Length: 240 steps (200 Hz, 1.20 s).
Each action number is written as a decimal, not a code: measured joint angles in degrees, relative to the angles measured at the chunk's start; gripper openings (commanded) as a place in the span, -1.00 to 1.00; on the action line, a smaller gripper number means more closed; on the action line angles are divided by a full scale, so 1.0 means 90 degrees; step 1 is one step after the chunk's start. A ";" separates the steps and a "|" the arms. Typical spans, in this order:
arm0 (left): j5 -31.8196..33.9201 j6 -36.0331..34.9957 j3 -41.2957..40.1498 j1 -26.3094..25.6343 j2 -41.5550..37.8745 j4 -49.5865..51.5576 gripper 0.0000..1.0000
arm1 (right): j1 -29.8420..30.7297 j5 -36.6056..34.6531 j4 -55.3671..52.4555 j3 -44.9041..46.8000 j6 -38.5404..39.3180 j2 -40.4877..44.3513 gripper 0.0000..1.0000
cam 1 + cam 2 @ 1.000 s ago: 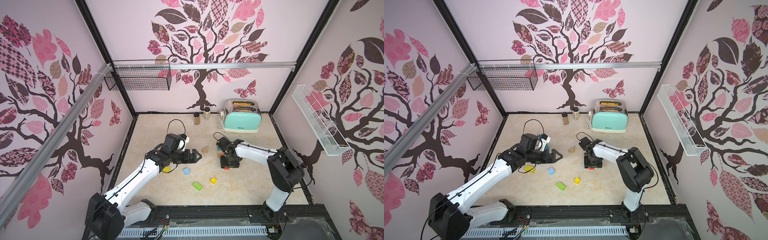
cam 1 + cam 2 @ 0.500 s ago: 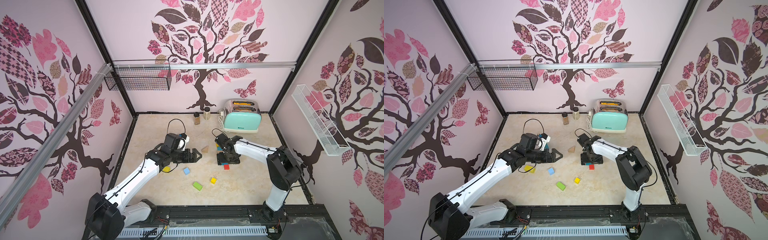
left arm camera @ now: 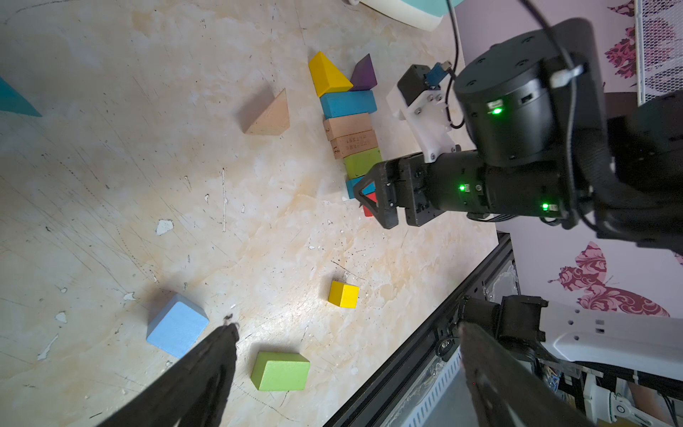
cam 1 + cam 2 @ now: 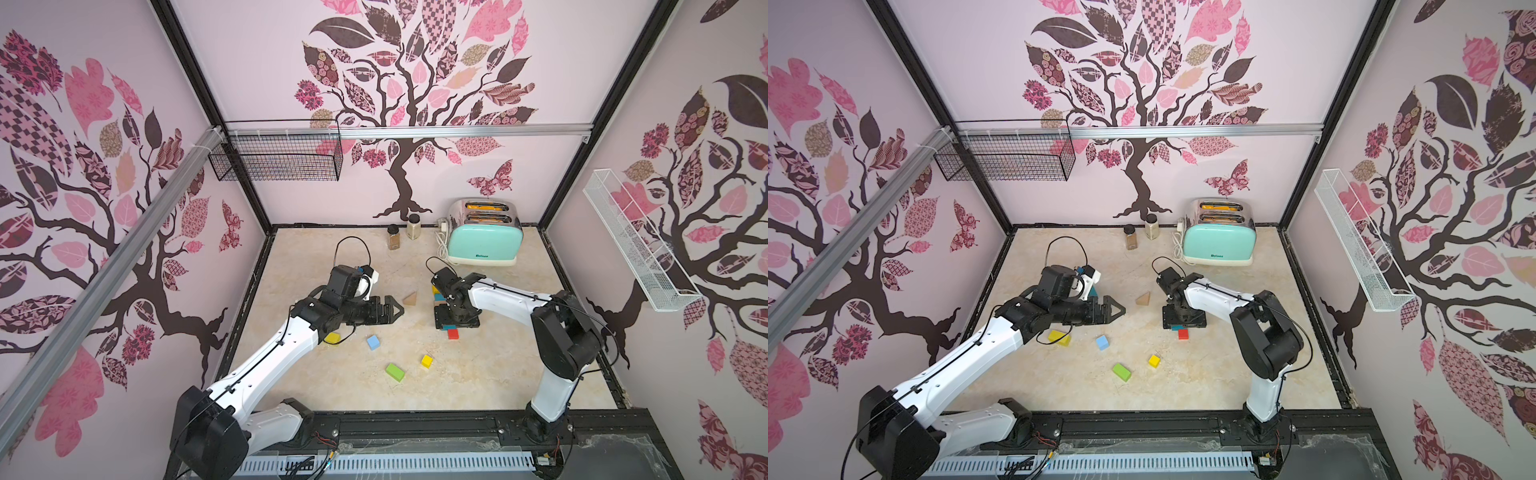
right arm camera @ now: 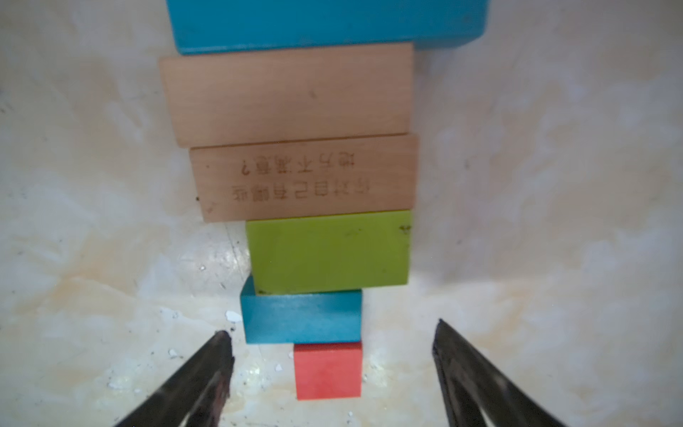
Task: Assemble a carrot with building blocks
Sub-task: Adjust the building block at the center of the board.
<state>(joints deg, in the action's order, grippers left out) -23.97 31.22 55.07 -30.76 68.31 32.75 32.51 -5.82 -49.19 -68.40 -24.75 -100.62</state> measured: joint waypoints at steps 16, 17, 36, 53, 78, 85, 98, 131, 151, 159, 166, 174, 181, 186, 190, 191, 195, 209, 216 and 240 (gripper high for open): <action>0.0017 0.0002 0.0000 0.0000 0.0000 -0.0005 0.96 | -0.0311 -0.0015 -0.0041 -0.0015 0.0078 0.0393 0.07; 0.0017 0.0002 0.0000 0.0000 0.0000 -0.0005 0.96 | -0.0330 -0.0015 -0.0041 -0.0015 0.0107 0.0408 0.04; 0.0017 0.0007 0.0000 0.0000 0.0000 -0.0012 0.96 | -0.0731 -0.0029 -0.0080 -0.0068 0.0146 0.0549 -0.34; 0.0012 0.0017 0.0000 0.0000 0.0019 -0.0024 0.96 | -0.1066 0.0019 -0.0063 -0.0102 0.0143 0.0379 -0.68; 0.0015 0.0034 0.0000 -0.0005 0.0104 -0.0068 0.96 | -0.1379 0.0129 -0.0049 -0.0104 0.0216 -0.0007 -0.74; 0.0015 0.0036 0.0000 -0.0005 0.0126 -0.0075 0.96 | -0.1418 0.0177 -0.0039 -0.0104 0.0214 -0.0095 -0.74; 0.0015 0.0039 0.0000 -0.0005 0.0160 -0.0100 0.96 | -0.1445 0.0284 0.0027 -0.0104 0.0211 -0.0228 -0.74; 0.0015 0.0056 0.0000 -0.0017 0.0223 -0.0153 0.96 | -0.1445 0.0576 0.0274 -0.0104 0.0209 -0.0542 -0.74; 0.0017 0.0056 0.0000 -0.0029 0.0240 -0.0168 0.96 | -0.1445 0.0729 0.0389 -0.0104 0.0211 -0.0663 -0.74; 0.0017 0.0056 0.0000 -0.0034 0.0257 -0.0177 0.96 | -0.1445 0.0789 0.0413 -0.0104 0.0209 -0.0690 -0.74; 0.0017 0.0056 0.0000 -0.0036 0.0274 -0.0192 0.96 | -0.1445 0.0833 0.0430 -0.0104 0.0209 -0.0702 -0.74; 0.0017 0.0058 0.0000 -0.0041 0.0299 -0.0206 0.96 | -0.1445 0.0872 0.0437 -0.0104 0.0206 -0.0702 -0.74; 0.0017 0.0058 0.0000 -0.0041 0.0321 -0.0216 0.96 | -0.1445 0.0916 0.0454 -0.0104 0.0206 -0.0702 -0.74; 0.0017 0.0058 0.0000 -0.0041 0.0335 -0.0221 0.96 | -0.1445 0.0947 0.0469 -0.0104 0.0206 -0.0702 -0.74; 0.0017 0.0058 0.0000 -0.0041 0.0345 -0.0228 0.96 | -0.1445 0.0969 0.0478 -0.0104 0.0206 -0.0702 -0.74; 0.0017 0.0058 0.0000 -0.0041 0.0347 -0.0231 0.96 | -0.1445 0.0981 0.0483 -0.0104 0.0206 -0.0702 -0.74; 0.0017 0.0058 0.0000 -0.0041 0.0359 -0.0238 0.96 | -0.1450 0.1003 0.0495 -0.0104 0.0206 -0.0702 -0.74; 0.0017 0.0058 0.0012 -0.0041 0.0401 -0.0253 0.96 | -0.1455 0.1073 0.0525 -0.0104 0.0204 -0.0707 -0.75; 0.0017 0.0058 0.0015 -0.0041 0.0418 -0.0262 0.96 | -0.1455 0.1112 0.0537 -0.0104 0.0204 -0.0707 -0.75; 0.0015 0.0056 0.0044 -0.0041 0.0457 -0.0287 0.96 | -0.1455 0.1231 0.0585 -0.0104 0.0204 -0.0719 -0.75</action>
<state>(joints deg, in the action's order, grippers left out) -23.83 31.73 55.46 -31.14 72.42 30.17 19.42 5.26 -43.92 -69.34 -22.92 -107.09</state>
